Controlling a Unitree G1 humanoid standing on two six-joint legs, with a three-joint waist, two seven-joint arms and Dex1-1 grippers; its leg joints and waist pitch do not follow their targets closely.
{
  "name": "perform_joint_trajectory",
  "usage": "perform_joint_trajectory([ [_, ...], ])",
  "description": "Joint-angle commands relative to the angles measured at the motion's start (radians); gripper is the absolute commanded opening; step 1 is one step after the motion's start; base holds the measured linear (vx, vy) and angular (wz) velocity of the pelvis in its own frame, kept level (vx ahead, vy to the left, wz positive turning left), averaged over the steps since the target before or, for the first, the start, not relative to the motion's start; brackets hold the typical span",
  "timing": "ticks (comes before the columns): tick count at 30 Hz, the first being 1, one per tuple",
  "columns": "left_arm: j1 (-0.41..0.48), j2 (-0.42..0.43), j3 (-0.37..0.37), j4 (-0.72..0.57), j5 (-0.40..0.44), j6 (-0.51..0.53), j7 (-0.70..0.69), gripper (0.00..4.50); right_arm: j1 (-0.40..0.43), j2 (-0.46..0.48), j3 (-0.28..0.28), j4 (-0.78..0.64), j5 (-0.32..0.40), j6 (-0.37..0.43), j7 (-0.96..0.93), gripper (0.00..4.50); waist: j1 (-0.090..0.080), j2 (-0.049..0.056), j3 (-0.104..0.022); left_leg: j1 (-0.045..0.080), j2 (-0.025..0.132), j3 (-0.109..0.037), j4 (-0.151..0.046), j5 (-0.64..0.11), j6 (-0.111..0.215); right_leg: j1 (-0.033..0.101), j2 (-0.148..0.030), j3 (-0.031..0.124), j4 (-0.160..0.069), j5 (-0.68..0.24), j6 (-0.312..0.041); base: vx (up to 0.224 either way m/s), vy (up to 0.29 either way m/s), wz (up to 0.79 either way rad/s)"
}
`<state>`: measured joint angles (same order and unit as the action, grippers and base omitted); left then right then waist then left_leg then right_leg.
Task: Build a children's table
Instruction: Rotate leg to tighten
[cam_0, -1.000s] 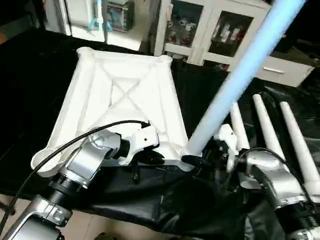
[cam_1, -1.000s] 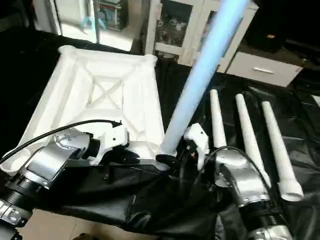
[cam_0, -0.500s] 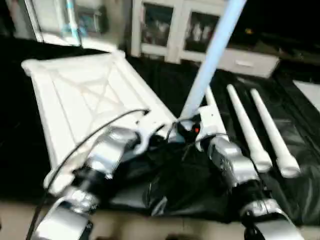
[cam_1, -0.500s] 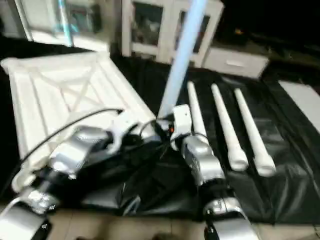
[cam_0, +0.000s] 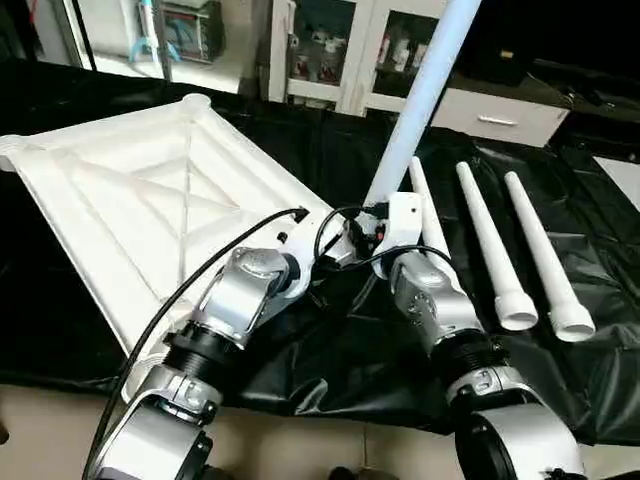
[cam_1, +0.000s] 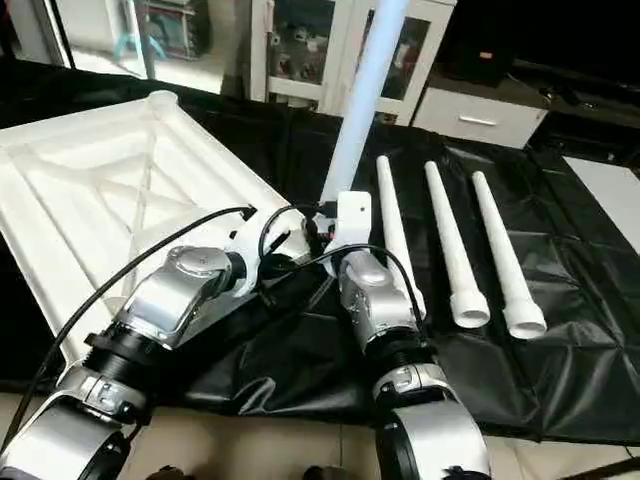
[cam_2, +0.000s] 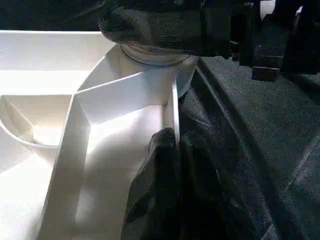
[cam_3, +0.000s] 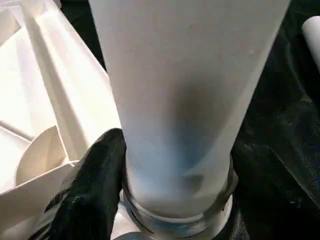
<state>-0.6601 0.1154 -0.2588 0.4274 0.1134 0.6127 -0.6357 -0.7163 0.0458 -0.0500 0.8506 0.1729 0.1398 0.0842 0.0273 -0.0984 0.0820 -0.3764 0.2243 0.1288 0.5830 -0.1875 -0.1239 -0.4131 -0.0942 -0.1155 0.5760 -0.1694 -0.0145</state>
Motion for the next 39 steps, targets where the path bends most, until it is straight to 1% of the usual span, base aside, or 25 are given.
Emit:
perform_joint_trajectory([
  [1, -0.019, -0.03, -0.035, -0.081, -0.036, -0.012, -0.052, 0.0, 0.03, 0.004, -0.005, 0.112, -0.014, 0.04, -0.015, 2.66, -0.009, 0.023, -0.049, 0.013, 0.002, 0.012, -0.09, -0.412, -0.025, 0.033, -0.05, 0.037, -0.091, -0.497, -0.06, 0.0, 0.0, 0.0],
  [4, -0.017, -0.024, -0.041, -0.082, -0.039, -0.018, -0.063, 0.0, 0.027, 0.003, 0.001, 0.108, -0.021, 0.024, -0.005, 2.66, -0.009, 0.023, -0.049, 0.017, 0.0, 0.013, -0.088, -0.435, -0.025, 0.03, -0.052, 0.037, -0.096, -0.539, -0.049, 0.0, 0.0, 0.0],
  [6, -0.013, -0.017, -0.046, -0.081, -0.04, -0.028, -0.074, 0.0, 0.029, 0.002, 0.001, 0.086, -0.011, 0.005, 0.035, 3.22, -0.009, 0.022, -0.049, 0.021, 0.0, 0.014, -0.087, -0.443, -0.021, 0.027, -0.052, 0.037, -0.1, -0.55, -0.046, 0.0, 0.0, 0.0],
  [9, -0.008, -0.007, -0.053, -0.082, -0.04, -0.04, -0.09, 0.0, 0.035, -0.007, 0.002, 0.044, -0.005, -0.006, 0.07, 3.45, -0.006, 0.023, -0.052, 0.019, 0.003, 0.016, -0.089, -0.418, -0.016, 0.029, -0.052, 0.041, -0.097, -0.521, -0.055, 0.0, 0.0, 0.0],
  [10, -0.003, 0.004, -0.062, -0.086, -0.04, -0.056, -0.11, 0.0, 0.041, -0.018, 0.006, -0.001, -0.003, -0.005, 0.094, 3.54, -0.001, 0.023, -0.055, 0.025, 0.004, 0.022, -0.087, -0.393, -0.011, 0.025, -0.052, 0.047, -0.094, -0.48, -0.071, 0.0, 0.0, 0.0],
  [12, 0.013, 0.033, -0.079, -0.098, -0.041, -0.082, -0.152, 0.0, 0.06, -0.047, 0.015, -0.091, 0.004, 0.012, 0.136, 3.72, 0.006, 0.02, -0.063, 0.015, 0.006, 0.032, -0.089, -0.286, 0.0, 0.036, -0.045, 0.058, -0.072, -0.361, -0.098, 0.0, 0.0, 0.0],
  [13, 0.013, 0.034, -0.079, -0.098, -0.041, -0.082, -0.153, 0.0, 0.06, -0.047, 0.015, -0.092, 0.004, 0.012, 0.136, 3.8, 0.009, 0.021, -0.063, 0.017, 0.007, 0.035, -0.089, -0.263, 0.004, 0.034, -0.044, 0.06, -0.07, -0.334, -0.105, 0.0, 0.0, 0.0],
  [14, 0.025, 0.053, -0.087, -0.105, -0.043, -0.094, -0.179, 0.0, 0.082, -0.077, 0.025, -0.161, 0.006, 0.033, 0.168, 3.87, 0.011, 0.025, -0.062, 0.024, 0.009, 0.041, -0.088, -0.253, 0.005, 0.028, -0.039, 0.064, -0.065, -0.31, -0.123, 0.0, 0.0, 0.0],
  [15, 0.029, 0.062, -0.091, -0.108, -0.043, -0.102, -0.191, 0.0, 0.091, -0.089, 0.027, -0.188, 0.008, 0.041, 0.18, 4.0, 0.013, 0.024, -0.062, 0.028, 0.008, 0.047, -0.086, -0.28, 0.005, 0.022, -0.037, 0.068, -0.068, -0.31, -0.128, 0.0, 0.0, 0.0],
  [16, 0.035, 0.069, -0.094, -0.112, -0.046, -0.101, -0.203, 0.0, 0.103, -0.107, 0.037, -0.216, 0.006, 0.051, 0.204, 4.0, 0.012, 0.024, -0.064, 0.024, 0.008, 0.046, -0.087, -0.277, 0.005, 0.025, -0.037, 0.069, -0.064, -0.302, -0.131, 0.056, -0.008, 0.11],
  [17, 0.036, 0.071, -0.095, -0.113, -0.047, -0.101, -0.206, 0.0, 0.106, -0.111, 0.039, -0.222, 0.005, 0.054, 0.21, 4.11, 0.014, 0.024, -0.073, 0.015, 0.009, 0.045, -0.085, -0.216, 0.006, 0.039, -0.037, 0.069, -0.049, -0.227, -0.142, 0.071, 0.0, 0.02],
  [18, 0.045, 0.086, -0.102, -0.12, -0.051, -0.105, -0.227, 0.0, 0.127, -0.142, 0.053, -0.27, 0.003, 0.07, 0.253, 4.19, 0.014, 0.025, -0.075, 0.014, 0.008, 0.047, -0.084, -0.181, 0.007, 0.04, -0.035, 0.07, -0.043, -0.178, -0.151, 0.071, 0.0, 0.02],
  [19, 0.051, 0.099, -0.11, -0.126, -0.053, -0.115, -0.25, 0.0, 0.144, -0.165, 0.061, -0.307, 0.008, 0.085, 0.292, 4.24, 0.017, 0.025, -0.076, 0.014, 0.007, 0.049, -0.08, -0.12, 0.015, 0.045, -0.031, 0.071, -0.034, -0.086, -0.168, 0.075, 0.009, -0.02],
  [21, 0.065, 0.127, -0.122, -0.134, -0.059, -0.129, -0.299, 0.0, 0.192, -0.233, 0.096, -0.405, 0.03, 0.119, 0.423, 4.42, 0.022, 0.027, -0.083, 0.015, 0.001, 0.053, -0.07, -0.018, 0.048, 0.054, -0.026, 0.073, -0.016, 0.08, -0.207, 0.075, 0.021, -0.03],
  [22, 0.072, 0.141, -0.128, -0.137, -0.062, -0.143, -0.326, 0.0, 0.216, -0.267, 0.112, -0.453, 0.037, 0.132, 0.485, 4.42, 0.024, 0.026, -0.083, 0.018, -0.001, 0.054, -0.068, 0.0, 0.062, 0.055, -0.021, 0.073, -0.015, 0.113, -0.214, 0.074, 0.026, -0.02],
  [23, 0.083, 0.163, -0.133, -0.143, -0.07, -0.153, -0.364, 0.0, 0.255, -0.337, 0.148, -0.521, 0.037, 0.138, 0.591, 4.42, 0.031, 0.022, -0.084, 0.022, -0.001, 0.057, -0.063, 0.042, 0.092, 0.06, -0.019, 0.076, -0.01, 0.179, -0.228, 0.072, 0.028, 0.0],
  [24, 0.083, 0.163, -0.133, -0.143, -0.07, -0.153, -0.364, 0.0, 0.255, -0.337, 0.148, -0.521, 0.037, 0.138, 0.591, 4.42, 0.032, 0.022, -0.082, 0.021, -0.002, 0.058, -0.063, 0.049, 0.103, 0.058, -0.019, 0.078, -0.009, 0.188, -0.234, 0.072, 0.028, 0.0],
  [25, 0.085, 0.168, -0.134, -0.146, -0.072, -0.155, -0.37, 0.0, 0.263, -0.353, 0.157, -0.534, 0.035, 0.136, 0.614, 4.42, 0.033, 0.019, -0.081, 0.025, -0.003, 0.064, -0.063, 0.024, 0.118, 0.055, -0.02, 0.084, -0.011, 0.165, -0.248, 0.052, 0.026, 0.01],
  [26, 0.098, 0.201, -0.151, -0.156, -0.086, -0.184, -0.437, 0.0, 0.291, -0.411, 0.17, -0.564, 0.043, 0.124, 0.701, 4.42, 0.033, 0.02, -0.081, 0.021, -0.002, 0.063, -0.065, -0.01, 0.121, 0.058, -0.024, 0.085, -0.014, 0.106, -0.25, 0.0, 0.0, 0.0],
  [28, 0.106, 0.224, -0.164, -0.167, -0.09, -0.197, -0.478, 0.0, 0.298, -0.433, 0.17, -0.565, 0.053, 0.119, 0.74, 4.42, 0.034, 0.022, -0.075, 0.023, 0.003, 0.064, -0.07, -0.082, 0.105, 0.054, -0.03, 0.087, -0.024, 0.0, -0.239, 0.0, 0.0, 0.0],
  [30, 0.117, 0.254, -0.183, -0.181, -0.097, -0.217, -0.528, 0.0, 0.31, -0.459, 0.178, -0.572, 0.061, 0.111, 0.789, 4.42, 0.033, 0.023, -0.071, 0.028, 0.008, 0.063, -0.076, -0.17, 0.071, 0.048, -0.033, 0.088, -0.036, -0.128, -0.217, 0.0, 0.0, 0.0],
  [32, 0.121, 0.27, -0.191, -0.185, -0.101, -0.221, -0.556, 0.0, 0.316, -0.472, 0.185, -0.576, 0.063, 0.109, 0.82, 4.42, 0.034, 0.025, -0.069, 0.03, 0.009, 0.062, -0.077, -0.216, 0.049, 0.044, -0.033, 0.089, -0.043, -0.192, -0.201, 0.0, 0.0, 0.0],
  [33, 0.122, 0.284, -0.199, -0.188, -0.103, -0.231, -0.579, 0.0, 0.32, -0.481, 0.192, -0.578, 0.064, 0.105, 0.844, 4.42, 0.035, 0.024, -0.068, 0.032, 0.009, 0.062, -0.078, -0.23, 0.044, 0.041, -0.032, 0.088, -0.045, -0.207, -0.196, 0.0, 0.0, 0.0],
  [36, 0.122, 0.295, -0.204, -0.188, -0.105, -0.24, -0.605, 0.0, 0.333, -0.498, 0.205, -0.608, 0.075, 0.115, 0.885, 4.42, 0.032, 0.018, -0.066, 0.026, 0.008, 0.059, -0.079, -0.248, 0.032, 0.039, -0.032, 0.09, -0.047, -0.254, -0.176, 0.0, 0.0, 0.0],
  [39, 0.114, 0.308, -0.207, -0.174, -0.099, -0.252, -0.623, 0.0, 0.347, -0.515, 0.233, -0.636, 0.081, 0.113, 0.957, 4.42, 0.035, 0.02, -0.066, 0.026, 0.008, 0.058, -0.077, -0.25, 0.034, 0.038, -0.032, 0.091, -0.047, -0.264, -0.166, 0.0, 0.0, 0.0],
])
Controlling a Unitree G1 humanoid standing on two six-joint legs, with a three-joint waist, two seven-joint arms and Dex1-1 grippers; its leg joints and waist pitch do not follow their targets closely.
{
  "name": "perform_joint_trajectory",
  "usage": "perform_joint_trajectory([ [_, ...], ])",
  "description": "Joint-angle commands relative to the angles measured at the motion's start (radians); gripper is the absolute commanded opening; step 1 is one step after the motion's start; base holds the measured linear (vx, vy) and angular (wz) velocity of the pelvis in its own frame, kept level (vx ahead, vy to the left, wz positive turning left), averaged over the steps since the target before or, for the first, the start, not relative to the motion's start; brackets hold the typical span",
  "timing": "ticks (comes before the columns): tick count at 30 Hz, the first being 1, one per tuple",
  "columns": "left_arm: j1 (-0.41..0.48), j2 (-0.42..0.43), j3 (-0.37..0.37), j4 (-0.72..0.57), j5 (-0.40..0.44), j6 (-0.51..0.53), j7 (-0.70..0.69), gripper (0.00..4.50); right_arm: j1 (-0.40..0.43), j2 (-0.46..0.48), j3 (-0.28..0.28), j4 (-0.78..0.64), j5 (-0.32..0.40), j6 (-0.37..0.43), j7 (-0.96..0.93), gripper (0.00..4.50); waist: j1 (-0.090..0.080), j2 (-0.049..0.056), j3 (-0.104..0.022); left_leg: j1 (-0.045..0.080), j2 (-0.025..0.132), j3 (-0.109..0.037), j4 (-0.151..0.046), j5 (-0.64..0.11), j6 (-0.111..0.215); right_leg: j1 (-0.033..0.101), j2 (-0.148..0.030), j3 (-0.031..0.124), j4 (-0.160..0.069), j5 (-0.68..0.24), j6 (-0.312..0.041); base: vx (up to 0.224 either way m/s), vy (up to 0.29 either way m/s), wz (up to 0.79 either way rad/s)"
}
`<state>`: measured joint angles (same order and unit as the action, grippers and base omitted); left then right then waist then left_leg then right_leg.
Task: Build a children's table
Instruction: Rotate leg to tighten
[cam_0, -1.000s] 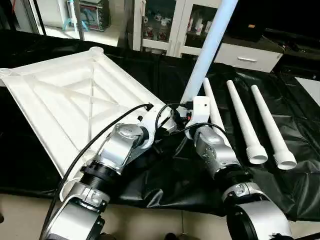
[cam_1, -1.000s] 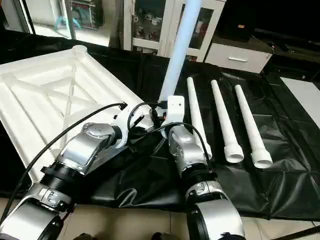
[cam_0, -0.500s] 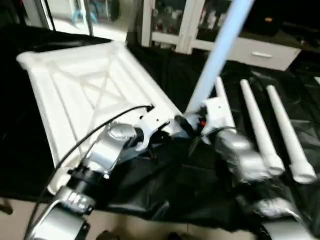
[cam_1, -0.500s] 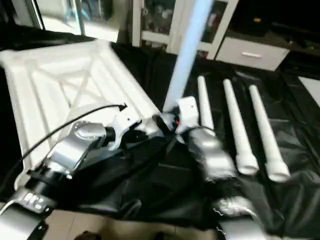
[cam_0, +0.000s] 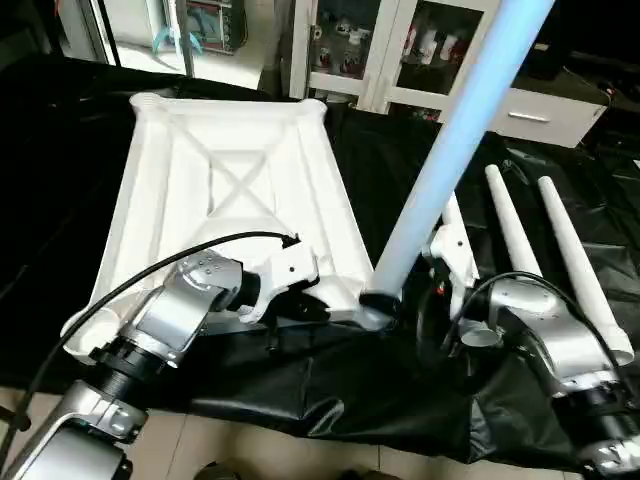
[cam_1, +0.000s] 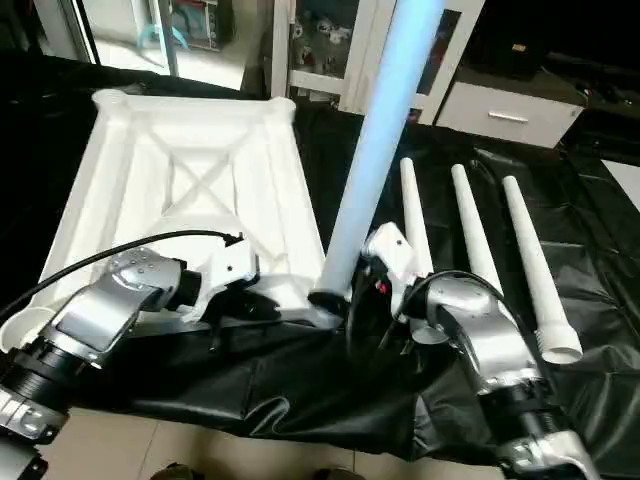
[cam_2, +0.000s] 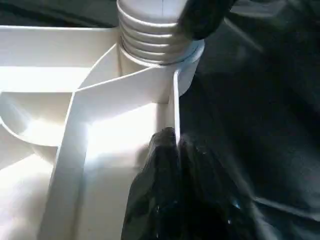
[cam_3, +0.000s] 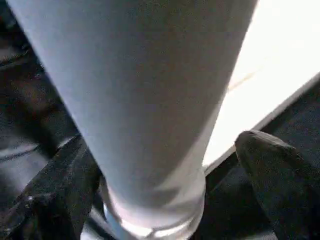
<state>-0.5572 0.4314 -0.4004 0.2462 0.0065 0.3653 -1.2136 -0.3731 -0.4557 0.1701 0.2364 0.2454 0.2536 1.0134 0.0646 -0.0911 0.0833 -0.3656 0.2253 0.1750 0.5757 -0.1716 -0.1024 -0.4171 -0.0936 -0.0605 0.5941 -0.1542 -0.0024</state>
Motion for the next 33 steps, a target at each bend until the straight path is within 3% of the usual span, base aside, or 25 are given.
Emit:
perform_joint_trajectory([
  [1, 0.011, -0.006, -0.065, 0.01, 0.008, -0.009, -0.049, 0.0, 0.004, -0.017, 0.018, -0.021, 0.01, -0.002, 0.043, 4.42, -0.003, 0.011, -0.069, 0.012, 0.006, 0.011, -0.07, -0.256, 0.015, 0.044, -0.033, 0.035, -0.062, -0.269, -0.182, 0.0, 0.0, 0.0],
  [8, 0.008, 0.005, -0.068, 0.015, 0.007, -0.016, -0.058, 0.0, -0.005, -0.025, 0.029, 0.019, -0.003, -0.022, 0.075, 4.42, -0.003, 0.011, -0.071, 0.01, 0.005, 0.011, -0.066, -0.215, 0.023, 0.046, -0.032, 0.034, -0.054, -0.216, -0.199, 0.0, 0.0, 0.0],
  [29, 0.015, 0.004, -0.077, 0.013, 0.01, -0.019, -0.061, 0.0, -0.005, 0.002, 0.028, 0.055, -0.001, -0.025, 0.1, 2.77, -0.002, 0.011, -0.071, 0.011, 0.005, 0.011, -0.064, -0.21, 0.028, 0.049, -0.031, 0.033, -0.051, -0.199, -0.213, 0.0, 0.0, 0.0],
  [33, 0.016, 0.004, -0.078, 0.014, 0.01, -0.019, -0.062, 0.0, -0.006, 0.007, 0.026, 0.061, -0.003, -0.028, 0.095, 2.72, -0.002, 0.011, -0.072, 0.011, 0.005, 0.011, -0.064, -0.214, 0.024, 0.049, -0.032, 0.033, -0.051, -0.204, -0.211, 0.0, 0.0, 0.0],
])
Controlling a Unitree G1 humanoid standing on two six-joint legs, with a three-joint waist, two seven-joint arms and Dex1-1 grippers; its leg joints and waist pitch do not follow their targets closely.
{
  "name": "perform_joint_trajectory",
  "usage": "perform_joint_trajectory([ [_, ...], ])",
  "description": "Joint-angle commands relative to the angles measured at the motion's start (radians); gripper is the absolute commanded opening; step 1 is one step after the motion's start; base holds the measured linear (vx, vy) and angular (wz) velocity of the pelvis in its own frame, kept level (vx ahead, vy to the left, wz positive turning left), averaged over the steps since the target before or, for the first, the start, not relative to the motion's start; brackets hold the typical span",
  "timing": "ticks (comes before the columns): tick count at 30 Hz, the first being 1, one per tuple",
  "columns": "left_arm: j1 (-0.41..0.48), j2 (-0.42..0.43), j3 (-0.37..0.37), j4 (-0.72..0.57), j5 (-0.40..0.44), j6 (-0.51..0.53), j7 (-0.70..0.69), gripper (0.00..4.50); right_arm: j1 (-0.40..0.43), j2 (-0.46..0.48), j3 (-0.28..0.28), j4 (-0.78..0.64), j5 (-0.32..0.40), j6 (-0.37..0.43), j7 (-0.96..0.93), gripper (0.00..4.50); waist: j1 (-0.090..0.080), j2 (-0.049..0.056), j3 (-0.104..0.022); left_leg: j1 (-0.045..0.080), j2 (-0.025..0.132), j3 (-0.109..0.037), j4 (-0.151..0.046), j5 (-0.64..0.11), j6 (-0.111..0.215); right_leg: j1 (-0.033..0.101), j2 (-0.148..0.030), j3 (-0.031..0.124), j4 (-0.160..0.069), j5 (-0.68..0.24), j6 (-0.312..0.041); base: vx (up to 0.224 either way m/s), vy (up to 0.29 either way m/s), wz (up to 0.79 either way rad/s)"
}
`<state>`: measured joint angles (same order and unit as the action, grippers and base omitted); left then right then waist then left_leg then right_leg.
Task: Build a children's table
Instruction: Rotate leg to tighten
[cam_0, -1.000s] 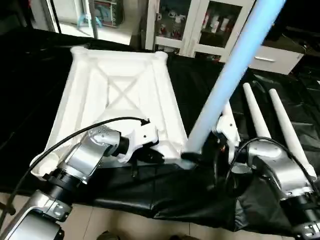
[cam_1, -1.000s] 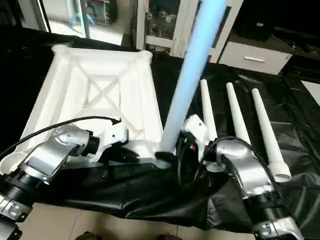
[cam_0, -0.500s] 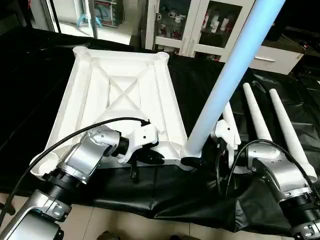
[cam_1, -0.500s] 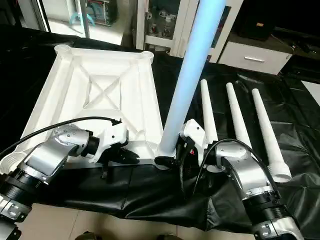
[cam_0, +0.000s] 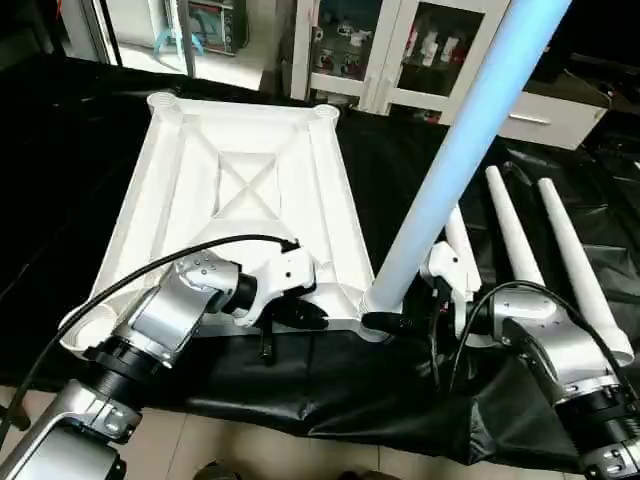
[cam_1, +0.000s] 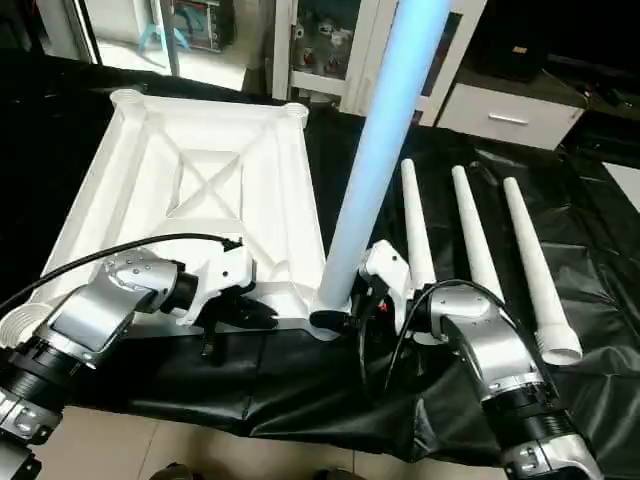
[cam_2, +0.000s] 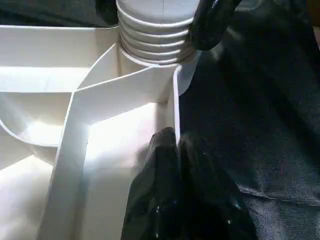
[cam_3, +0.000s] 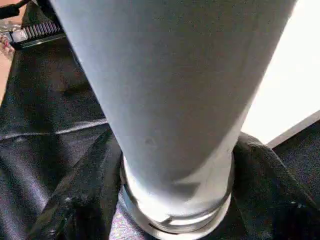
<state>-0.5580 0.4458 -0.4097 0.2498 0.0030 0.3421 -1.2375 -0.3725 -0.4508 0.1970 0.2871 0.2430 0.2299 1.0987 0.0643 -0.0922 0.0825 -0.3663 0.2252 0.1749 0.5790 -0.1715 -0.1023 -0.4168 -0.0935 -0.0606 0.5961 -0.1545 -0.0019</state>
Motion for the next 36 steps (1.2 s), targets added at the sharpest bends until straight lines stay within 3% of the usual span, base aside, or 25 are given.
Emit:
perform_joint_trajectory([
  [1, 0.017, -0.01, -0.068, 0.01, 0.013, 0.004, -0.038, 0.0, -0.007, 0.002, -0.001, 0.01, 0.0, -0.005, 0.01, 2.72, -0.002, 0.012, -0.071, 0.011, 0.005, 0.011, -0.067, -0.211, 0.025, 0.049, -0.032, 0.034, -0.053, -0.2, -0.212, 0.0, 0.0, 0.0],
  [5, 0.014, -0.036, -0.046, 0.022, 0.008, 0.026, 0.007, 0.0, -0.024, 0.058, -0.039, 0.088, -0.02, 0.008, -0.126, 2.7, -0.006, 0.015, -0.07, 0.012, 0.004, 0.01, -0.069, -0.23, 0.016, 0.046, -0.031, 0.033, -0.055, -0.219, -0.213, 0.0, 0.0, 0.0],
  [10, -0.019, -0.12, 0.007, 0.089, 0.015, 0.068, 0.153, 0.0, -0.057, 0.146, -0.09, 0.221, -0.043, 0.033, -0.334, 2.7, -0.025, 0.014, -0.063, 0.015, 0.0, -0.001, -0.074, -0.379, -0.03, 0.034, -0.035, 0.026, -0.083, -0.457, -0.144, 0.0, 0.0, 0.0],
  [13, -0.057, -0.212, 0.065, 0.153, 0.021, 0.133, 0.319, 0.0, -0.087, 0.247, -0.141, 0.317, -0.06, 0.071, -0.574, 2.7, -0.038, 0.011, -0.061, 0.013, -0.002, -0.008, -0.075, -0.416, -0.04, 0.031, -0.036, 0.02, -0.092, -0.526, -0.117, -0.051, 0.006, -0.06],
  [14, -0.068, -0.236, 0.079, 0.171, 0.027, 0.146, 0.367, 0.0, -0.095, 0.276, -0.152, 0.341, -0.066, 0.079, -0.634, 2.69, -0.042, 0.011, -0.061, 0.009, -0.005, -0.014, -0.074, -0.426, -0.042, 0.034, -0.038, 0.013, -0.099, -0.58, -0.085, -0.051, 0.012, -0.11],
  [16, -0.097, -0.29, 0.12, 0.22, 0.051, 0.145, 0.51, 0.0, -0.114, 0.34, -0.182, 0.381, -0.073, 0.079, -0.776, 2.69, -0.047, 0.013, -0.06, 0.014, -0.006, -0.017, -0.072, -0.447, -0.045, 0.026, -0.038, 0.009, -0.107, -0.608, -0.066, -0.025, 0.006, -0.06],
  [20, -0.145, -0.363, 0.165, 0.294, 0.08, 0.101, 0.687, 0.0, -0.154, 0.459, -0.195, 0.437, -0.083, 0.059, -0.94, 2.69, -0.052, 0.017, -0.063, 0.021, -0.007, -0.019, -0.075, -0.479, -0.029, 0.023, -0.034, -0.001, -0.12, -0.585, -0.049, 0.0, 0.0, 0.0],
  [26, -0.165, -0.382, 0.171, 0.321, 0.098, 0.082, 0.746, 0.0, -0.205, 0.528, -0.213, 0.485, -0.102, 0.013, -1.045, 2.69, -0.061, 0.016, -0.061, 0.018, -0.01, -0.025, -0.081, -0.511, -0.022, 0.022, -0.031, -0.001, -0.121, -0.55, -0.052, 0.0, 0.0, 0.0],
  [31, -0.146, -0.353, 0.15, 0.303, 0.094, 0.072, 0.687, 0.0, -0.215, 0.507, -0.184, 0.476, -0.127, -0.071, -0.991, 2.69, -0.065, 0.014, -0.06, 0.015, -0.011, -0.024, -0.084, -0.508, -0.012, 0.023, -0.035, 0.003, -0.121, -0.526, -0.064, 0.0, 0.0, 0.0],
  [32, -0.135, -0.345, 0.149, 0.293, 0.083, 0.07, 0.659, 0.0, -0.207, 0.5, -0.199, 0.449, -0.089, -0.071, -0.916, 3.04, -0.064, 0.013, -0.062, 0.012, -0.011, -0.023, -0.084, -0.495, -0.004, 0.026, -0.036, 0.007, -0.118, -0.517, -0.067, 0.0, 0.0, 0.0],
  [36, -0.113, -0.319, 0.125, 0.271, 0.082, 0.059, 0.599, 0.0, -0.198, 0.479, -0.215, 0.403, -0.076, -0.087, -0.883, 3.41, -0.058, 0.014, -0.062, 0.01, -0.009, -0.015, -0.086, -0.442, 0.011, 0.026, -0.037, 0.016, -0.112, -0.455, -0.094, 0.0, 0.0, 0.0],
])
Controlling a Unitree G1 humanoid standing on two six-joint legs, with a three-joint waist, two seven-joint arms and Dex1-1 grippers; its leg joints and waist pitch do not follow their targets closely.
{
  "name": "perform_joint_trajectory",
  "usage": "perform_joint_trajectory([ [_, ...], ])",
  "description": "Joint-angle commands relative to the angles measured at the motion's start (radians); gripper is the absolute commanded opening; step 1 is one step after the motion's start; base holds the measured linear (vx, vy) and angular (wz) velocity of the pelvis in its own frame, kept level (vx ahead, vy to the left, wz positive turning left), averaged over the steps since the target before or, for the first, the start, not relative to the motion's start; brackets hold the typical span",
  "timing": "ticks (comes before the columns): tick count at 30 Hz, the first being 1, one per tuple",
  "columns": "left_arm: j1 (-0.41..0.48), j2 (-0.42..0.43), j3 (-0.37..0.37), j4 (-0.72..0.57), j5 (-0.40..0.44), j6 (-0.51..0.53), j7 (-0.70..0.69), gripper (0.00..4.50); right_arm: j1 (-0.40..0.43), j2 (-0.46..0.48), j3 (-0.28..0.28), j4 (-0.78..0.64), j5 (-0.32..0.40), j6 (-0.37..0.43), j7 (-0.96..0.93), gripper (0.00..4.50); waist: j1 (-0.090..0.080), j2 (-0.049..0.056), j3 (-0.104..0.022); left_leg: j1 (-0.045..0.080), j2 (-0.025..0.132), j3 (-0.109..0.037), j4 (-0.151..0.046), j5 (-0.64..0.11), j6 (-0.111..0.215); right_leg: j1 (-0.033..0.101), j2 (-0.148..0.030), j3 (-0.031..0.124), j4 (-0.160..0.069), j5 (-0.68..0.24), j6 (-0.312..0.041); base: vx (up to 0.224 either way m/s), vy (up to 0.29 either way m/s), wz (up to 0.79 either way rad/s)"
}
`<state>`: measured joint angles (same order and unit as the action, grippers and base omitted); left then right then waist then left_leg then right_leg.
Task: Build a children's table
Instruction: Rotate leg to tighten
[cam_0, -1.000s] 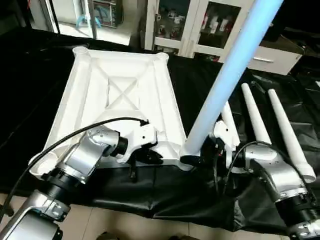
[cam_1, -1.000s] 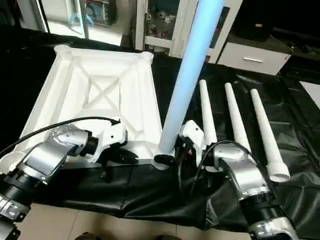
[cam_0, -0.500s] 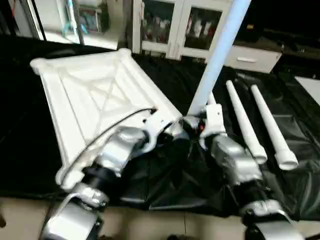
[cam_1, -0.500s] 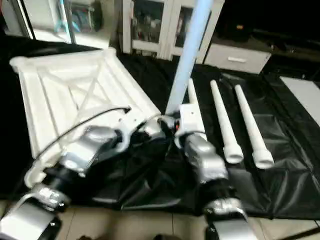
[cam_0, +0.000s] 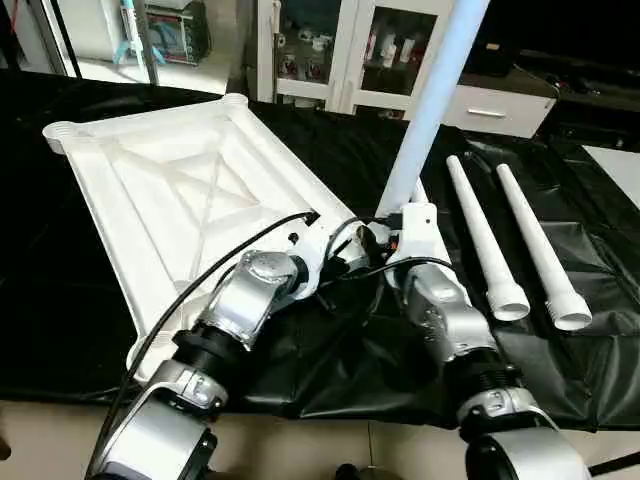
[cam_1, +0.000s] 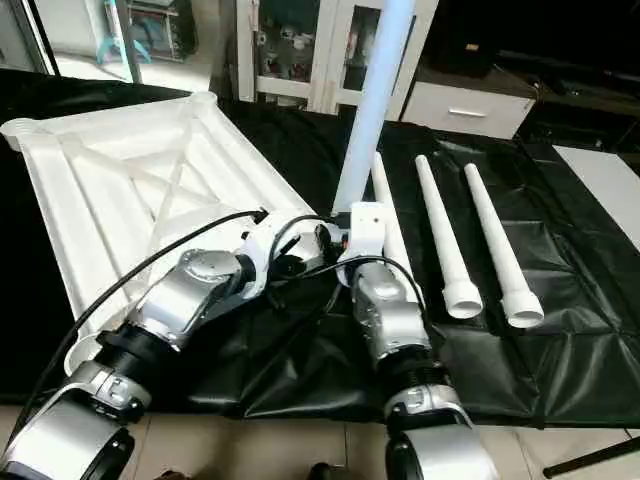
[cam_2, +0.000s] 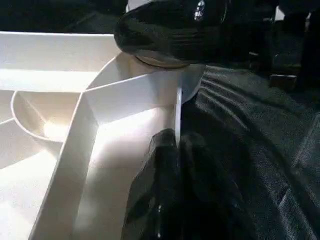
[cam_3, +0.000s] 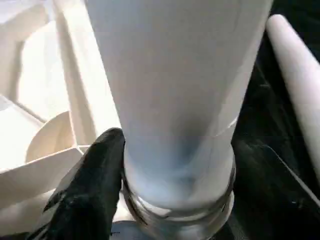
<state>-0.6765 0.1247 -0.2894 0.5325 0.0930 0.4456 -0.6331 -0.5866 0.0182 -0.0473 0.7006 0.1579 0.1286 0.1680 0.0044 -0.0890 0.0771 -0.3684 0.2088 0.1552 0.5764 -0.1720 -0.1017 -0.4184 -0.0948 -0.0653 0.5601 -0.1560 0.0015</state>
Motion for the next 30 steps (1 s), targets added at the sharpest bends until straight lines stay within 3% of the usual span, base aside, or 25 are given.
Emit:
perform_joint_trajectory([
  [1, 0.019, 0.015, -0.008, -0.026, -0.01, -0.047, -0.04, 0.0, 0.019, -0.003, 0.028, -0.032, 0.014, 0.017, 0.064, 3.61, 0.002, 0.01, -0.059, 0.008, 0.008, 0.005, -0.084, -0.422, 0.013, 0.032, -0.036, 0.022, -0.073, -0.439, -0.105, 0.0, 0.0, 0.0],
  [2, 0.023, 0.021, -0.013, -0.032, -0.011, -0.045, -0.053, 0.0, 0.019, -0.009, 0.028, -0.039, 0.015, 0.019, 0.072, 3.61, 0.003, 0.008, -0.061, 0.002, 0.009, 0.005, -0.086, -0.389, 0.016, 0.039, -0.037, 0.024, -0.067, -0.414, -0.111, 0.0, 0.0, 0.0],
  [8, 0.073, 0.086, -0.053, -0.112, -0.052, -0.017, -0.217, 0.0, 0.033, -0.096, 0.049, -0.121, 0.017, 0.076, 0.189, 4.19, 0.016, 0.013, -0.064, 0.015, 0.015, 0.017, -0.08, -0.334, 0.02, 0.03, -0.034, 0.032, -0.059, -0.357, -0.152, 0.0, 0.0, 0.0],
  [10, 0.094, 0.135, -0.08, -0.151, -0.059, -0.027, -0.295, 0.0, 0.052, -0.154, 0.068, -0.177, 0.024, 0.101, 0.289, 4.29, 0.02, 0.01, -0.065, 0.007, 0.014, 0.019, -0.079, -0.301, 0.022, 0.034, -0.032, 0.035, -0.051, -0.323, -0.157, 0.0, 0.0, 0.0],
  [11, 0.102, 0.153, -0.091, -0.162, -0.06, -0.039, -0.325, 0.0, 0.059, -0.175, 0.076, -0.195, 0.026, 0.105, 0.327, 4.4, 0.028, 0.01, -0.071, 0.003, 0.015, 0.019, -0.076, -0.253, 0.029, 0.044, -0.031, 0.036, -0.039, -0.267, -0.161, 0.055, -0.015, 0.0],
  [14, 0.132, 0.213, -0.114, -0.196, -0.072, -0.075, -0.423, 0.0, 0.082, -0.255, 0.108, -0.252, 0.06, 0.119, 0.506, 4.4, 0.032, 0.015, -0.075, 0.006, 0.016, 0.024, -0.071, -0.187, 0.051, 0.045, -0.026, 0.034, -0.025, -0.151, -0.199, 0.057, -0.018, 0.0],
  [15, 0.144, 0.241, -0.121, -0.212, -0.08, -0.076, -0.468, 0.0, 0.094, -0.303, 0.131, -0.269, 0.066, 0.11, 0.602, 4.4, 0.035, 0.015, -0.076, 0.007, 0.018, 0.033, -0.067, -0.148, 0.062, 0.046, -0.024, 0.034, -0.015, -0.085, -0.227, 0.055, -0.024, 0.01],
  [20, 0.156, 0.297, -0.134, -0.233, -0.089, -0.101, -0.558, 0.0, 0.112, -0.401, 0.176, -0.263, 0.06, 0.076, 0.797, 4.4, 0.046, 0.014, -0.074, 0.015, 0.021, 0.038, -0.066, -0.164, 0.062, 0.046, -0.027, 0.036, -0.016, -0.106, -0.242, 0.0, 0.0, 0.0],
  [30, 0.153, 0.316, -0.154, -0.243, -0.088, -0.112, -0.598, 0.0, 0.115, -0.423, 0.207, -0.206, 0.059, 0.007, 0.912, 4.4, 0.052, 0.006, -0.076, 0.013, 0.02, 0.035, -0.066, -0.214, 0.028, 0.045, -0.031, 0.037, -0.023, -0.21, -0.214, 0.0, 0.0, 0.0],
])
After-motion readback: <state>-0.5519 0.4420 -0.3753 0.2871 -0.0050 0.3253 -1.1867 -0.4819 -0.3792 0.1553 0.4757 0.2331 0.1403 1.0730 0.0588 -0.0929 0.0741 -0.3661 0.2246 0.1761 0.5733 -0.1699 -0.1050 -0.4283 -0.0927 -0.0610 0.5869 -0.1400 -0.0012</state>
